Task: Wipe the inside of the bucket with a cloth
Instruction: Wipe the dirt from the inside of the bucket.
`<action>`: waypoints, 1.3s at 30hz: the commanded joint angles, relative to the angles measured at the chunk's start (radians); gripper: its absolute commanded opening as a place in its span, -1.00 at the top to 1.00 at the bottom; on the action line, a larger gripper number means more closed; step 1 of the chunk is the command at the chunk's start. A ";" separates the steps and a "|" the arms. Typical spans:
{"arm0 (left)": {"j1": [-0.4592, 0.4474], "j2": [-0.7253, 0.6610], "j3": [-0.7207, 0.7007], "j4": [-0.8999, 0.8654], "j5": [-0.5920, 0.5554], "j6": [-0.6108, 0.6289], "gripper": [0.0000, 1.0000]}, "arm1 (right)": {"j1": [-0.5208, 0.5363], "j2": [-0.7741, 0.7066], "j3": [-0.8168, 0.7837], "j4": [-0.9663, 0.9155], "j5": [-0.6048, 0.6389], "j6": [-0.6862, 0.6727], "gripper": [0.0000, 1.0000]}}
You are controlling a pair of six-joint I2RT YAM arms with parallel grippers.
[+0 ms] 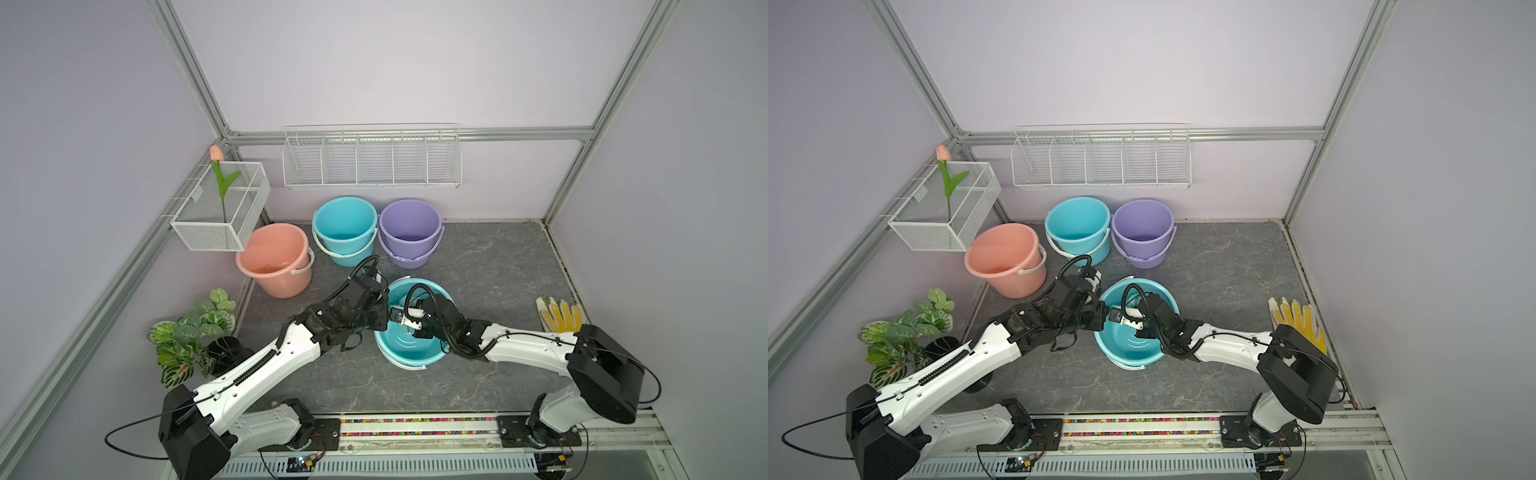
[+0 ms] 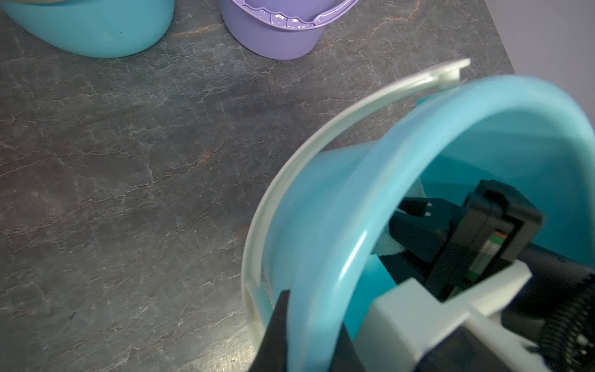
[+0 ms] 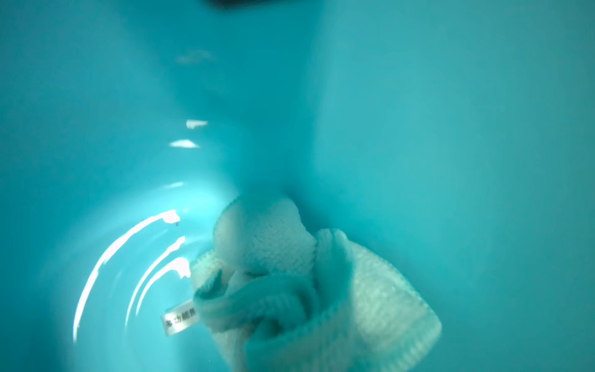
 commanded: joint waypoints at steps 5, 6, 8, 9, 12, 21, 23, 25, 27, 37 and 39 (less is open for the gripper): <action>-0.008 -0.016 0.030 0.020 -0.013 -0.022 1.00 | -0.005 -0.013 0.164 -0.526 -0.075 -0.154 0.87; -0.007 -0.014 0.029 0.023 -0.015 -0.021 1.00 | -0.006 -0.010 0.181 -0.571 -0.096 -0.158 0.87; -0.011 -0.010 0.030 0.026 -0.016 -0.019 1.00 | -0.004 0.002 0.218 -0.671 -0.150 -0.180 0.87; -0.012 -0.009 0.031 0.027 -0.015 -0.017 1.00 | -0.004 0.008 0.229 -0.705 -0.171 -0.193 0.87; -0.016 -0.011 0.031 0.036 -0.015 -0.014 1.00 | -0.003 0.026 0.258 -0.794 -0.242 -0.229 0.87; -0.027 -0.013 0.022 0.065 0.003 -0.006 1.00 | -0.015 0.059 0.243 -0.717 -0.590 -0.252 0.87; -0.032 -0.012 0.022 0.064 0.001 -0.006 1.00 | -0.015 0.060 0.211 -0.606 -0.645 -0.224 0.87; -0.035 -0.014 0.020 0.066 0.001 -0.009 1.00 | -0.015 0.061 0.176 -0.475 -0.679 -0.181 0.87; -0.037 -0.016 0.018 0.068 0.001 -0.012 1.00 | -0.011 0.059 0.135 -0.342 -0.683 -0.137 0.87; -0.039 -0.029 0.000 0.078 0.007 -0.025 1.00 | -0.009 0.057 0.008 0.098 -0.495 -0.071 0.87; -0.041 -0.028 0.000 0.078 0.007 -0.025 1.00 | -0.010 0.056 -0.003 0.145 -0.434 -0.079 0.87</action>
